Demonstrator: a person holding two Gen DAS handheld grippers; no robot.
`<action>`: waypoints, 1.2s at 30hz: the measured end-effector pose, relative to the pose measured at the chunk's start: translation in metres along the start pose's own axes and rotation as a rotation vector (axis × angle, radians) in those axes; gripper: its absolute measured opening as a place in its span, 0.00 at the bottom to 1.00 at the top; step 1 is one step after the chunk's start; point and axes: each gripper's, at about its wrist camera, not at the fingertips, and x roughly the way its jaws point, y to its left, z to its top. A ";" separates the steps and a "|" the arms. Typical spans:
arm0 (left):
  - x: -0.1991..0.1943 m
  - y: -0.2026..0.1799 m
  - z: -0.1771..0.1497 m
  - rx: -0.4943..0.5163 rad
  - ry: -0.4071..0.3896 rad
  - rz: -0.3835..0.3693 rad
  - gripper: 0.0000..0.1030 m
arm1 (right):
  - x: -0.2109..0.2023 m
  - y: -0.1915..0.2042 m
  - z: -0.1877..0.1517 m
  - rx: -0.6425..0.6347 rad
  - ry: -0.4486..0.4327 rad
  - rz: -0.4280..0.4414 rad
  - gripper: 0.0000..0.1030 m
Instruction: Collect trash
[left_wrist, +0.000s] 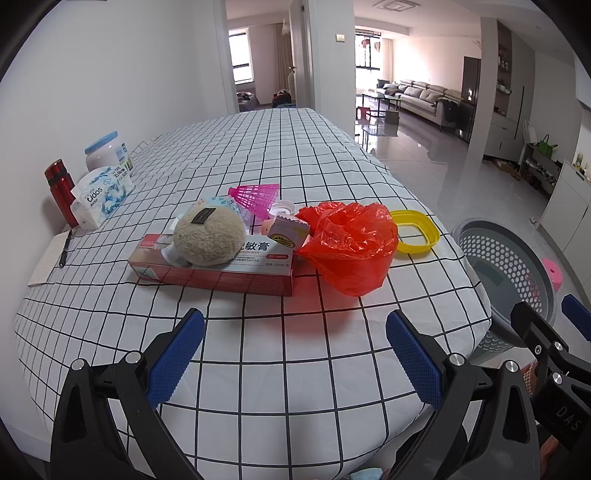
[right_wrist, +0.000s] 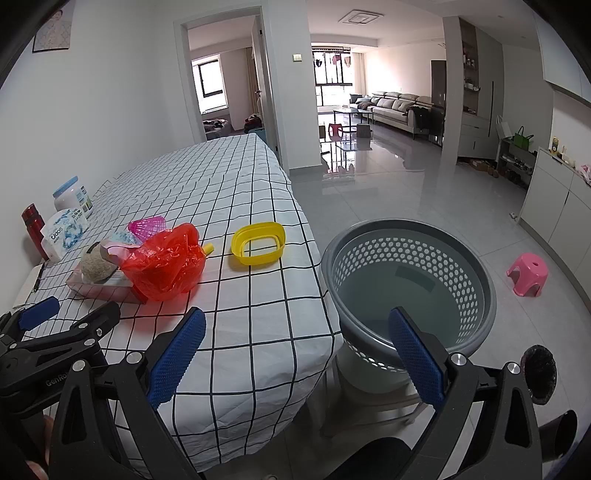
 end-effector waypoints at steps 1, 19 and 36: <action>0.000 0.000 0.000 0.000 0.000 0.000 0.94 | 0.000 0.000 0.000 0.000 0.002 0.000 0.92; 0.022 0.018 -0.010 -0.027 0.027 0.038 0.94 | 0.026 0.002 -0.003 -0.011 0.045 0.055 0.92; 0.039 0.072 0.002 -0.100 0.024 0.078 0.94 | 0.134 0.018 0.041 -0.052 0.145 0.105 0.92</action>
